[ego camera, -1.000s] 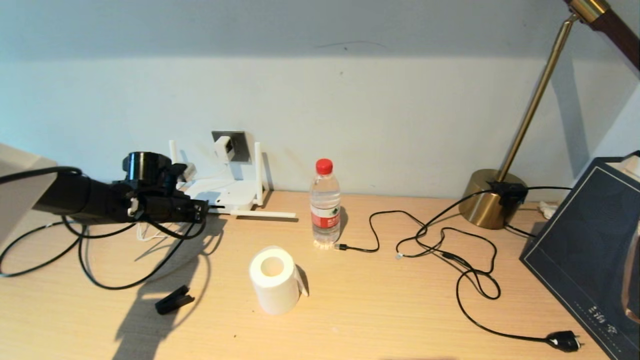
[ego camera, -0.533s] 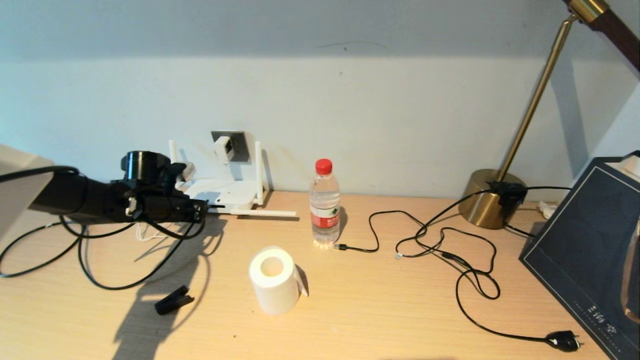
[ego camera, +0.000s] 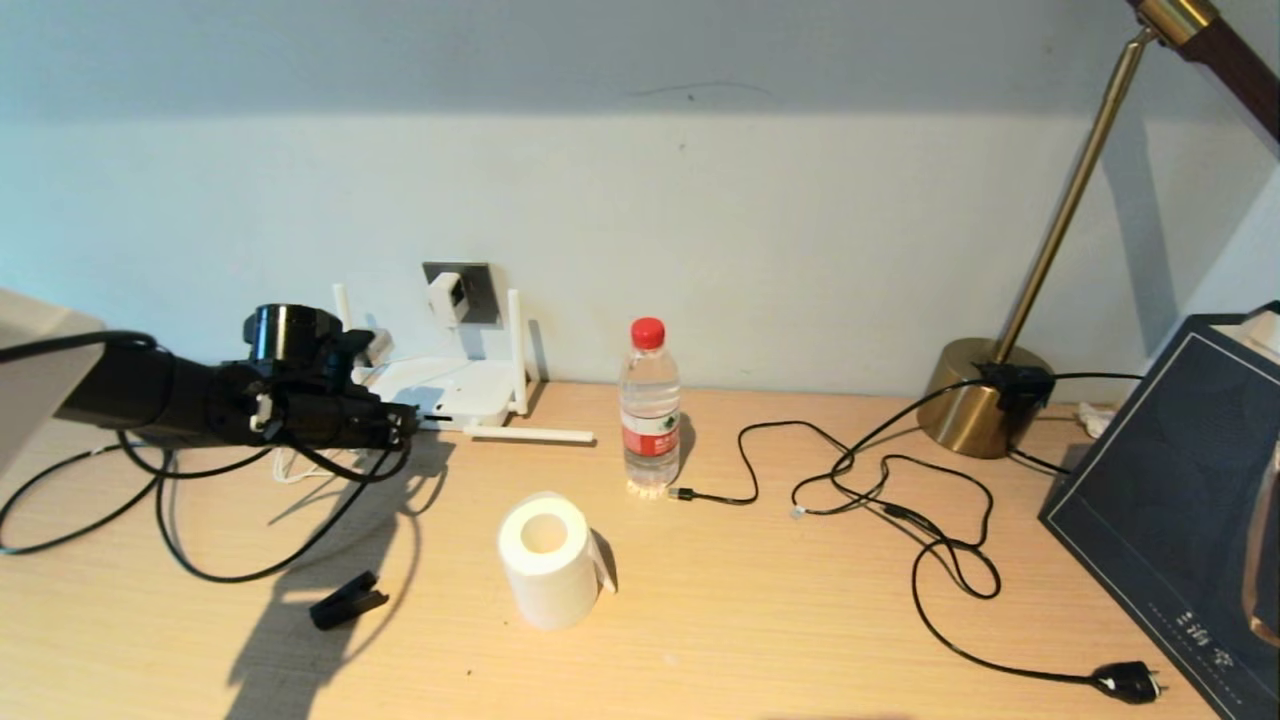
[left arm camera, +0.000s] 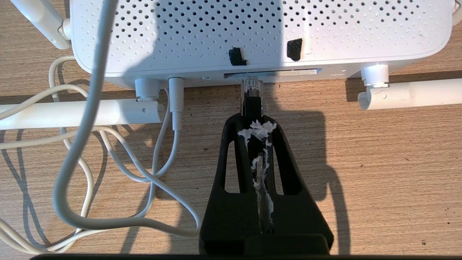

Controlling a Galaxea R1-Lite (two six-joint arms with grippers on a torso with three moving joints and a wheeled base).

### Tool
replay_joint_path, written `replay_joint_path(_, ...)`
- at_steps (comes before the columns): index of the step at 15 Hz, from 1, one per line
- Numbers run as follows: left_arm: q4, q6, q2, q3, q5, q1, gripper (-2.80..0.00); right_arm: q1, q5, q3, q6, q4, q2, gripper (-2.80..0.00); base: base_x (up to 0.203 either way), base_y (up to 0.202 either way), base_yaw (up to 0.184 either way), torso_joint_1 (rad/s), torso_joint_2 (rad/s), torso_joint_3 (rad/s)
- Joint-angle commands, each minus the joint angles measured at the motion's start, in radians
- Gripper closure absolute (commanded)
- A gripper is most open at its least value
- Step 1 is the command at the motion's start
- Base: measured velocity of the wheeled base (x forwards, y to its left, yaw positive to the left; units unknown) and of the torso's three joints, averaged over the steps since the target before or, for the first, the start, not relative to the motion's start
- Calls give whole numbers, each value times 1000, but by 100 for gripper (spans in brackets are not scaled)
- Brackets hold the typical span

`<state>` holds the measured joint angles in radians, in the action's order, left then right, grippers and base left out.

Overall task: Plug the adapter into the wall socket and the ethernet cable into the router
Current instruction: Plug cable into router interface

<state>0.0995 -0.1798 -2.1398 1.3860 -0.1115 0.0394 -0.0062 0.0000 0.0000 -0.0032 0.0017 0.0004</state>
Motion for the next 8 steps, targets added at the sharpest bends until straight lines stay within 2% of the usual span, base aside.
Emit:
replay_joint_path(1,-12,-1,-3,13,0,1,0,0,0,0,-1,0,0,0,0,0,0,0,0,0)
replay_joint_path(3,-44,-1,-5,28,0,1,0,0,0,0,-1,0,1,0,0,0,0,0,0,0)
replay_joint_path(8,-44,-3,-12,28,0,-1,0,0,0,0,0,0,0,0,0,0,0,0,0,0)
